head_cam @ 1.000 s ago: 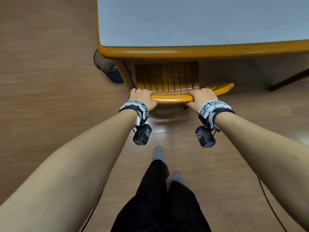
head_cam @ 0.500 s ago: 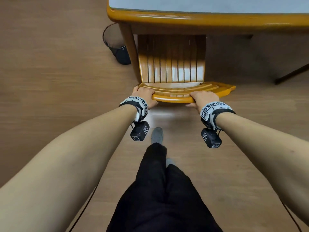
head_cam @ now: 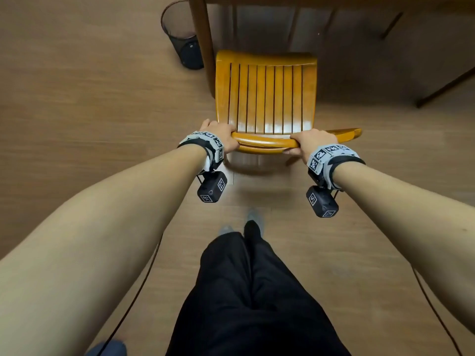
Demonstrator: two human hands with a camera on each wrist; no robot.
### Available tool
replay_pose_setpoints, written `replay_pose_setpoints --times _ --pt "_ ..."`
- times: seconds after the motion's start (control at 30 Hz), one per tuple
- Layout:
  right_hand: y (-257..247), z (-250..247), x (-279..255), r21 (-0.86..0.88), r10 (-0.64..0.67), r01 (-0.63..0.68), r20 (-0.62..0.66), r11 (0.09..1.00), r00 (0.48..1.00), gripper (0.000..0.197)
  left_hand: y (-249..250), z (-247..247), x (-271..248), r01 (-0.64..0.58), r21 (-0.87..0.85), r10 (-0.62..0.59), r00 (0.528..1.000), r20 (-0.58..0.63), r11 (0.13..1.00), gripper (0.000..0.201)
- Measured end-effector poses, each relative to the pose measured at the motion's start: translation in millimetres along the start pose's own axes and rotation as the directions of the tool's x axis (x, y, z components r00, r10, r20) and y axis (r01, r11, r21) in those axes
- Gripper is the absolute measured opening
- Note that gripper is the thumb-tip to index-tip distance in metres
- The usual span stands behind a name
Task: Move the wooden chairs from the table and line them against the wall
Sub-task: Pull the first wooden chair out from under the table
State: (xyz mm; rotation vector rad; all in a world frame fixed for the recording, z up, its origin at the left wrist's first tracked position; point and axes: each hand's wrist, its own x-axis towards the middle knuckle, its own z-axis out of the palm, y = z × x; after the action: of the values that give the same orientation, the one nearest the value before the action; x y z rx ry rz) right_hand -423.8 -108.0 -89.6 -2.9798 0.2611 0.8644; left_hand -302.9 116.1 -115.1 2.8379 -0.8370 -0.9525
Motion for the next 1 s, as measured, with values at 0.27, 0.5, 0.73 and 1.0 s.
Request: replay_pose_setpoints --times 0.27,0.5,0.73,1.0 --pt "-29 74 -73 0.009 0.039 -0.04 0.049 0.999 0.998 0.036 5 71 -84 -0.063 0.014 0.063 0.996 -0.065 0.998 0.02" --pt "-67 145 -159 0.079 0.074 -0.074 0.003 0.994 0.997 0.034 5 139 -171 -0.112 -0.019 0.111 0.993 -0.048 0.994 0.011" --pt "-90 193 -229 0.05 0.057 -0.058 0.026 0.997 0.998 0.045 8 192 -237 -0.143 0.024 0.143 0.989 -0.021 0.989 0.027" --pt "-101 233 -288 0.033 0.059 -0.06 0.024 0.998 0.998 0.049 23 238 -294 -0.126 0.039 0.127 0.992 0.001 0.991 0.031"
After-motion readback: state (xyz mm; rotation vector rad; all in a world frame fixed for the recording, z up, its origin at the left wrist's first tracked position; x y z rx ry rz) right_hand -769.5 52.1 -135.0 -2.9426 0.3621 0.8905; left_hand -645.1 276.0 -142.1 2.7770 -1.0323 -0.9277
